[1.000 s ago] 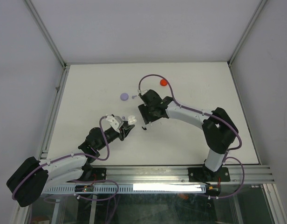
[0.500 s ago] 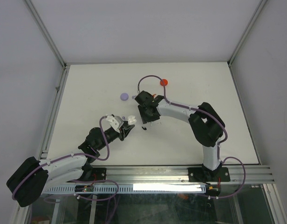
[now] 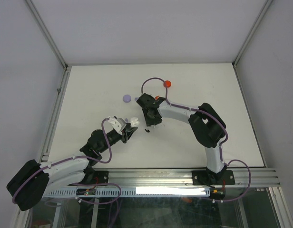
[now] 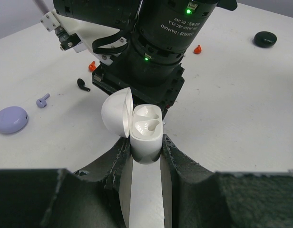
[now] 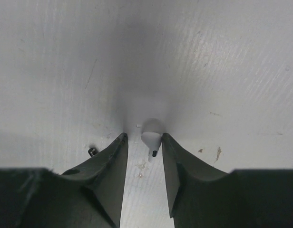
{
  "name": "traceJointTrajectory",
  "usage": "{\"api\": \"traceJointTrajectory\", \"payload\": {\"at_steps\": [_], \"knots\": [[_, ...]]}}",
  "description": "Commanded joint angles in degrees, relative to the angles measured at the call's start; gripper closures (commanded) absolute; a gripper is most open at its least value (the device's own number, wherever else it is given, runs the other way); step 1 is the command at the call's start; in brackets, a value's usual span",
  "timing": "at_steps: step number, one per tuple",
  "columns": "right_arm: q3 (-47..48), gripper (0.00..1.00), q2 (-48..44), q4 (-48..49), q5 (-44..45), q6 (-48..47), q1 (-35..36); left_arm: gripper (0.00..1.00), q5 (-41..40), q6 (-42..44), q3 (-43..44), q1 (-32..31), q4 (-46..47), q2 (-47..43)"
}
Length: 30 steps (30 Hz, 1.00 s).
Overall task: Insert the wireless bluetooth earbuds into the charging case
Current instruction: Pick up the earbud from the center of the board, then place the earbud in the charging case.
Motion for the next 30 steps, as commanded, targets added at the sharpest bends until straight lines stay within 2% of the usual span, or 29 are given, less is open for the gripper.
{"api": "traceJointTrajectory", "payload": {"at_steps": [1,4,10,13,30], "knots": [[1.32,0.64,0.43,0.16,0.6,1.59,0.27,1.0,1.63,1.56,2.11,-0.24,1.45,-0.36],[1.18,0.67,1.02,-0.01,0.28,1.64,0.27,1.0,1.75,1.55,2.11,-0.29,1.28,-0.47],[0.04,0.79,0.13,0.0,1.02,1.68,0.25,1.0,1.67,1.65,2.11,-0.27,1.13,-0.71],[-1.19,0.81,-2.05,0.58,2.13,1.48,0.26,1.0,1.73,1.56,1.88,-0.29,1.49,-0.82],[-15.2,0.86,-28.77,15.37,9.87,-2.54,3.95,1.0,4.99,-0.06,-2.24,-0.24,15.78,-0.33]]}}
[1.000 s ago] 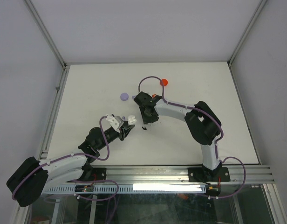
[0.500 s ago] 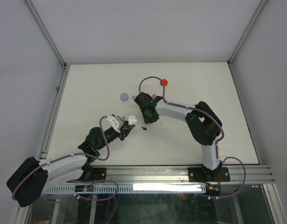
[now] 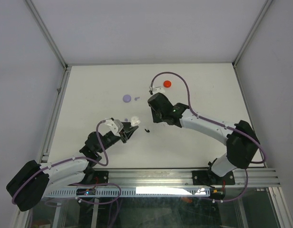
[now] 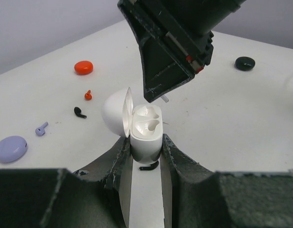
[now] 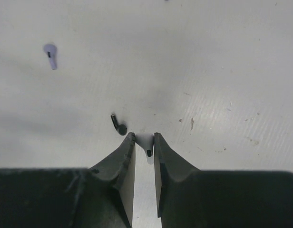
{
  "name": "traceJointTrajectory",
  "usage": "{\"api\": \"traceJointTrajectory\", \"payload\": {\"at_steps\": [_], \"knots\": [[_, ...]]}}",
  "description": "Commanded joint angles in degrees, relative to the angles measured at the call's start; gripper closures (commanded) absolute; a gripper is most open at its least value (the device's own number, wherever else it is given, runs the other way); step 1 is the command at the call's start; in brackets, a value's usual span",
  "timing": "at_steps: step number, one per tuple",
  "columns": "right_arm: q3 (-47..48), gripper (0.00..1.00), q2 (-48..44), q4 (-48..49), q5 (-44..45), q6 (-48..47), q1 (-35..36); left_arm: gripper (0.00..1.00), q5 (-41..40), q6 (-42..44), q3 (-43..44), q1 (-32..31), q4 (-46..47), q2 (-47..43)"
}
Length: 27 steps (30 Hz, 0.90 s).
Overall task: Insert the wireless bluetooth earbuds into the charging case
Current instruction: Place the earbud in the charging case.
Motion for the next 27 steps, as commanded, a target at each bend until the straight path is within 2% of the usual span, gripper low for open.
{"api": "traceJointTrajectory", "payload": {"at_steps": [1,15,21,27], "knots": [[-2.4,0.86,-7.35,8.35,4.82,-1.52,2.25,1.0,2.63,-0.28,-1.15,-0.3,10.48,0.79],[-15.33,0.87,-27.01,31.34,12.91,-9.18,13.72,1.0,5.23,-0.33,-2.29,-0.28,25.01,5.05],[-21.95,0.88,-31.94,46.49,8.9,-15.68,18.0,1.0,8.15,-1.44,0.12,-0.29,23.36,5.47],[-25.41,0.88,-31.73,58.16,5.04,-21.99,21.5,1.0,10.57,-3.6,1.76,-0.27,22.59,5.43]]}}
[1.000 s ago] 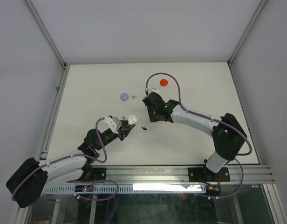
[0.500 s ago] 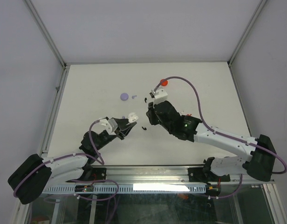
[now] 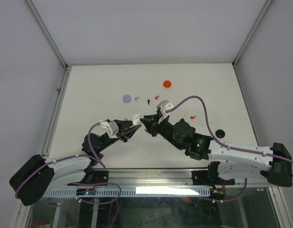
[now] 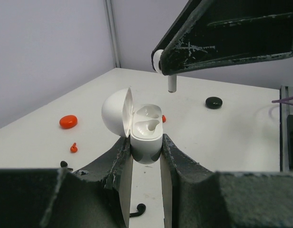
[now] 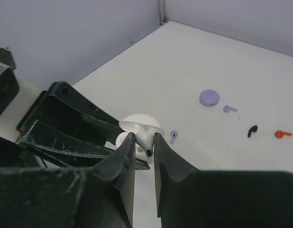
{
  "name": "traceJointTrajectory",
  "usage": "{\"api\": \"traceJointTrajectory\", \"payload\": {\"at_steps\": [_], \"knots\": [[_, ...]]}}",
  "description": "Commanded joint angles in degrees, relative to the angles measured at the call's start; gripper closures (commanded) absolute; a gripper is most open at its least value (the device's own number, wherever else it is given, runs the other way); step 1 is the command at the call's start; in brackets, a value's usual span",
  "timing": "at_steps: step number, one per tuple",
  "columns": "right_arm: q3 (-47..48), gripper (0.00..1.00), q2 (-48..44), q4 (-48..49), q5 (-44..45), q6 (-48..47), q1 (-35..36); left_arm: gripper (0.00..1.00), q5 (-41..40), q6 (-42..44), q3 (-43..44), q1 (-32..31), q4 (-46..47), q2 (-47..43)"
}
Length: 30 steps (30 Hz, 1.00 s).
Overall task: Insert the wireless bluetooth earbuds into the charging case
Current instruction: Place the earbud in the charging case.
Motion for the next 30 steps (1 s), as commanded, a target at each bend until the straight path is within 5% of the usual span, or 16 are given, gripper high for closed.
{"api": "traceJointTrajectory", "payload": {"at_steps": [1,30], "knots": [[-1.6,0.88,-0.5,15.47,-3.06,-5.87,1.82,1.0,3.52,-2.6,2.21,-0.24,3.23,-0.03],[-0.72,0.88,5.12,13.75,-3.26,-6.04,2.41,1.0,1.79,-8.04,3.09,-0.26,1.43,-2.28]]}}
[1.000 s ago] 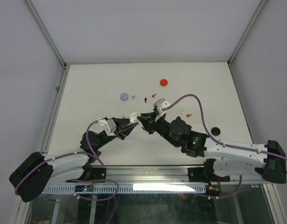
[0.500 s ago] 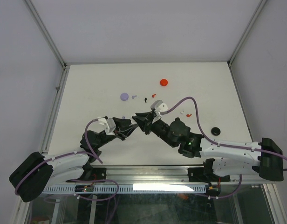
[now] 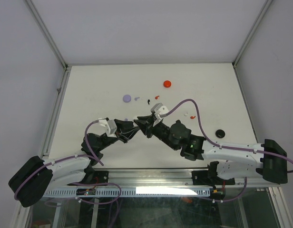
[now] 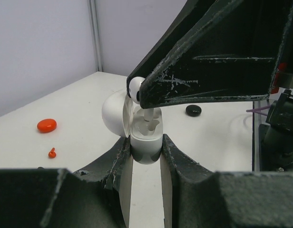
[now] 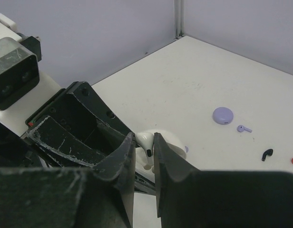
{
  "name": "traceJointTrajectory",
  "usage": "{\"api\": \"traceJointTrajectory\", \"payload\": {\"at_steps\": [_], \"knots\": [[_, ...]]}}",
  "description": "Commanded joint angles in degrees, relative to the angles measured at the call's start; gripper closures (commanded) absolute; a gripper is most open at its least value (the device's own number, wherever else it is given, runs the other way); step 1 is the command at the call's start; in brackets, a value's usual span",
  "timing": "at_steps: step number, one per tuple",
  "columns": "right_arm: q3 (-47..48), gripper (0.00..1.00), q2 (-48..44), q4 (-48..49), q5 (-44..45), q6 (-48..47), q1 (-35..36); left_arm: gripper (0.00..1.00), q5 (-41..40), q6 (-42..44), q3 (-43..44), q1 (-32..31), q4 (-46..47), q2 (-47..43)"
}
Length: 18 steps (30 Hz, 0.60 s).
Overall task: Insert the wireless bluetooth earbuds into the charging case
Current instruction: Place the earbud in the charging case.
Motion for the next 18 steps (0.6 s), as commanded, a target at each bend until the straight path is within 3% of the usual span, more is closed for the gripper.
{"api": "traceJointTrajectory", "payload": {"at_steps": [1,18], "knots": [[1.76,0.89,0.73,0.34,1.12,-0.35,0.52,1.0,-1.22,-1.64,1.91,-0.22,1.71,-0.98],[3.37,0.87,2.15,-3.11,3.92,0.04,1.14,1.0,-2.5,-2.39,2.21,-0.25,0.45,-1.12]]}}
